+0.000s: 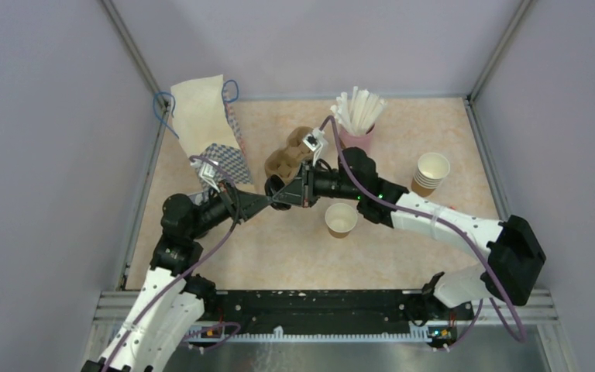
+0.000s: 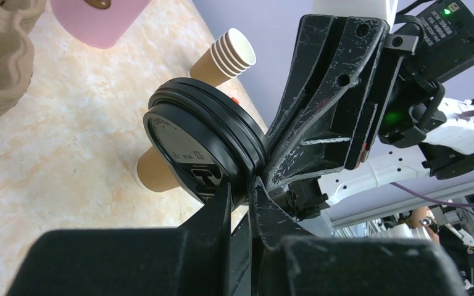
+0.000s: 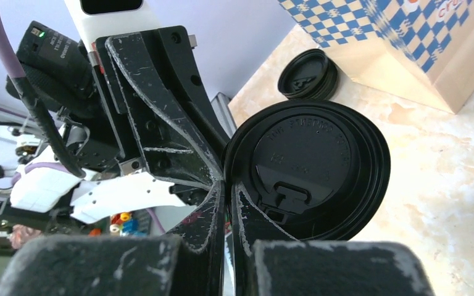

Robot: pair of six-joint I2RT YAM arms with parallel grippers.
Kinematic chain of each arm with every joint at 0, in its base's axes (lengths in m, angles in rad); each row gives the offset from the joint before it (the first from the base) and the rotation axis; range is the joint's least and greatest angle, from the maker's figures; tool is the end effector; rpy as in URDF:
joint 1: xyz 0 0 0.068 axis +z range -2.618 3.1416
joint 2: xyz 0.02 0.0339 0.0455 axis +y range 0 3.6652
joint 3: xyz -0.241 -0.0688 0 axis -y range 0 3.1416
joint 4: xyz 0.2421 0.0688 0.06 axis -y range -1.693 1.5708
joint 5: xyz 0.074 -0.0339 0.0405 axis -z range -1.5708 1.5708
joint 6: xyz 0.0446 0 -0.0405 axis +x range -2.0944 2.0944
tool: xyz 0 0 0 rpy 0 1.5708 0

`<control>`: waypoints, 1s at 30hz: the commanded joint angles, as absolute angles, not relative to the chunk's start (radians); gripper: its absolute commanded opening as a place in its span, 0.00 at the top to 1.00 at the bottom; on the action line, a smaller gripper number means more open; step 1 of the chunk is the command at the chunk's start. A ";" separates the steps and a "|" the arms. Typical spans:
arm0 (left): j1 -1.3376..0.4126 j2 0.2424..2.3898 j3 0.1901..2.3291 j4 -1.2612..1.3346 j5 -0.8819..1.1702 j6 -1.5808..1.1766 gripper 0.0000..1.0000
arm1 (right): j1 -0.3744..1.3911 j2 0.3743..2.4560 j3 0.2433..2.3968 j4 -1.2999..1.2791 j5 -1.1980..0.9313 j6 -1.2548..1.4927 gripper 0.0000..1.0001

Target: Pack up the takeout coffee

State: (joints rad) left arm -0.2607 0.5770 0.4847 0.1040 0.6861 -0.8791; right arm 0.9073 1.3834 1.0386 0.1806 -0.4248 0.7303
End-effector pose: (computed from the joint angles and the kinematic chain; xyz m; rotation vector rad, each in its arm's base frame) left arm 0.1600 -0.0719 0.2837 0.0658 1.7500 -1.3943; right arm 0.1927 0.2763 0.3062 -0.5316 1.9256 1.5063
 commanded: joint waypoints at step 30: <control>-0.261 0.533 0.541 0.097 0.731 -0.816 0.81 | 0.821 1.220 0.907 0.412 -0.565 0.853 1.00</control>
State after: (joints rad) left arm -0.2665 0.5514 0.5053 0.0895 0.7521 -0.8398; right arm 0.8417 1.2865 0.9077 0.3538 -0.5606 0.8440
